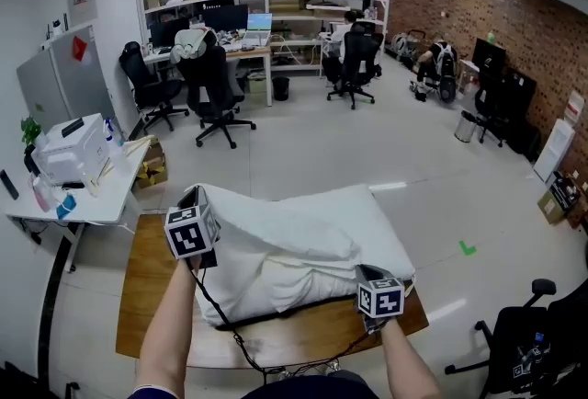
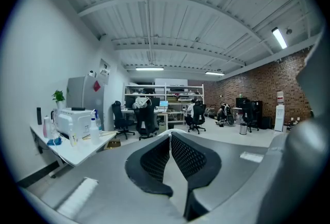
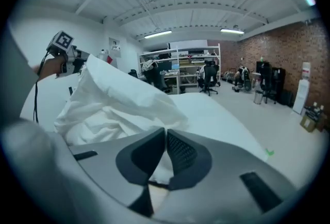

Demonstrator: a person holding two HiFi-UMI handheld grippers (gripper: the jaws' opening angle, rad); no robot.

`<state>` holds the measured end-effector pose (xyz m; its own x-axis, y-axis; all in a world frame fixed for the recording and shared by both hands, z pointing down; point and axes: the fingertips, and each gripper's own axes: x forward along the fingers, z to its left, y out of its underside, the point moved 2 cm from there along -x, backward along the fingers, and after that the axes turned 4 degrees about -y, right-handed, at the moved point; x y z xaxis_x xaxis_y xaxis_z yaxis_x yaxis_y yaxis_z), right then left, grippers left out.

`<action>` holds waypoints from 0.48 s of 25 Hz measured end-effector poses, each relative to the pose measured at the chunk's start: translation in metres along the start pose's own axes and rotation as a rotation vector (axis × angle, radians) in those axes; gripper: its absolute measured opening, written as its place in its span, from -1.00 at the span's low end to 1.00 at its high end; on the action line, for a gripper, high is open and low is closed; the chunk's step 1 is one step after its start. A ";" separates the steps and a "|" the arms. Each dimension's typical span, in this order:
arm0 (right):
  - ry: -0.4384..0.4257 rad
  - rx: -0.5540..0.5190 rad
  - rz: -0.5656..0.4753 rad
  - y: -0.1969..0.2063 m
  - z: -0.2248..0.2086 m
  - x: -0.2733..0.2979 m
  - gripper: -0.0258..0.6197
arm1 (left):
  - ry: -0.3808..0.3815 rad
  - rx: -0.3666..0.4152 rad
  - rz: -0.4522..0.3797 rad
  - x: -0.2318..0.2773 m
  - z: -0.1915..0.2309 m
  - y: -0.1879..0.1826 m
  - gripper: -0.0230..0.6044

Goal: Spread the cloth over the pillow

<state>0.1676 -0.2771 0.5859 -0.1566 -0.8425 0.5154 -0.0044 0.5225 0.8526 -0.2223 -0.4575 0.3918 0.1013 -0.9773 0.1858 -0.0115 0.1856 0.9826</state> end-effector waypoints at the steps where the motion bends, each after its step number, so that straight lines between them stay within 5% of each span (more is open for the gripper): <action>1: 0.024 -0.010 -0.014 -0.007 -0.014 -0.004 -0.83 | -0.006 -0.004 -0.006 -0.001 0.004 -0.004 -0.86; 12: 0.220 -0.183 -0.160 -0.123 -0.128 -0.036 -0.83 | -0.113 -0.037 -0.030 -0.013 0.046 -0.035 -0.86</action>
<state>0.3006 -0.3279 0.4730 0.0492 -0.9304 0.3632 0.1691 0.3662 0.9151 -0.2691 -0.4562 0.3550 -0.0113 -0.9873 0.1585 0.0268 0.1582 0.9870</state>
